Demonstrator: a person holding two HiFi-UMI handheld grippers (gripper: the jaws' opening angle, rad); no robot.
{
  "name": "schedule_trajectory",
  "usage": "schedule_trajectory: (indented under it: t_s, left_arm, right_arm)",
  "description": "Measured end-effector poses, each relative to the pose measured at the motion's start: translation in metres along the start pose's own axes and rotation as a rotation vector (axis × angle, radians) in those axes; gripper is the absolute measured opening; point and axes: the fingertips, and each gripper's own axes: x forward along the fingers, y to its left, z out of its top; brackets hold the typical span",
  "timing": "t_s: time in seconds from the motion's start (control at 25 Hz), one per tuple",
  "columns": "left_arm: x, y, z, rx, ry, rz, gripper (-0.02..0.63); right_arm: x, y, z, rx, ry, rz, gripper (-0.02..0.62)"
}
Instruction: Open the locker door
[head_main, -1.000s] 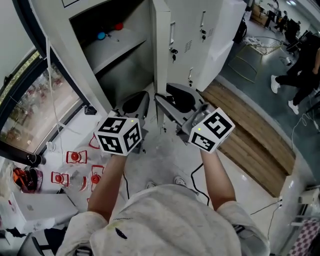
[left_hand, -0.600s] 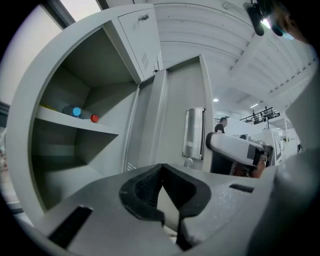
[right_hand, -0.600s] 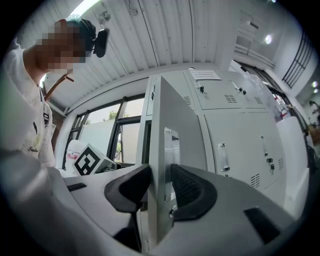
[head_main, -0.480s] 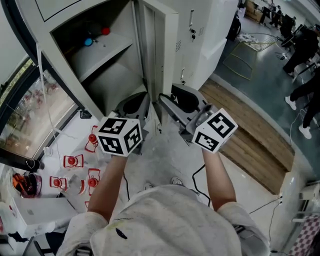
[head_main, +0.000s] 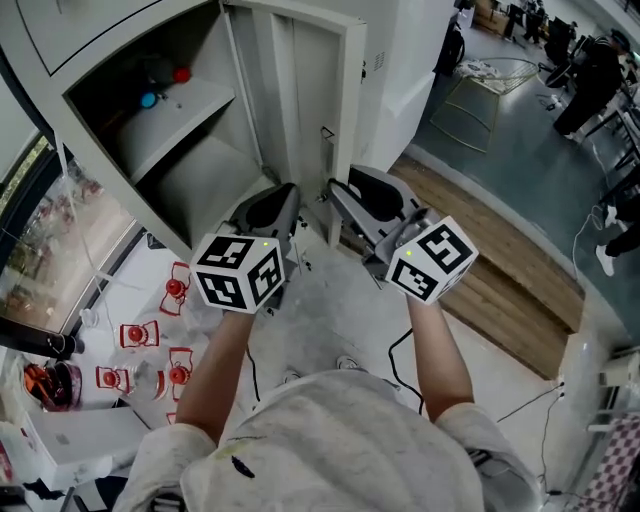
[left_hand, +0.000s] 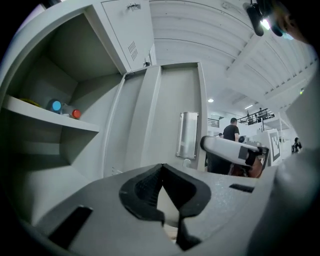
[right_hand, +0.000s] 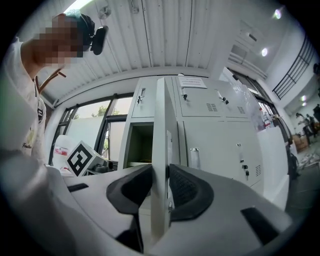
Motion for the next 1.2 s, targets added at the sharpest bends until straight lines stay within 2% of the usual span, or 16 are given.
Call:
schedule_trajectory:
  t_s: [0.56, 1.2]
  left_arm:
    - [0.04, -0.018, 0.006, 0.012, -0.002, -0.057, 0.006]
    - [0.09, -0.036, 0.006, 0.03, 0.017, -0.15, 0.006]
  right_arm:
    - [-0.009, -0.045, 0.002, -0.014, 0.017, -0.072, 0.08]
    - [-0.011, -0.103, 0.0, -0.011, 0.019, -0.185, 0.081]
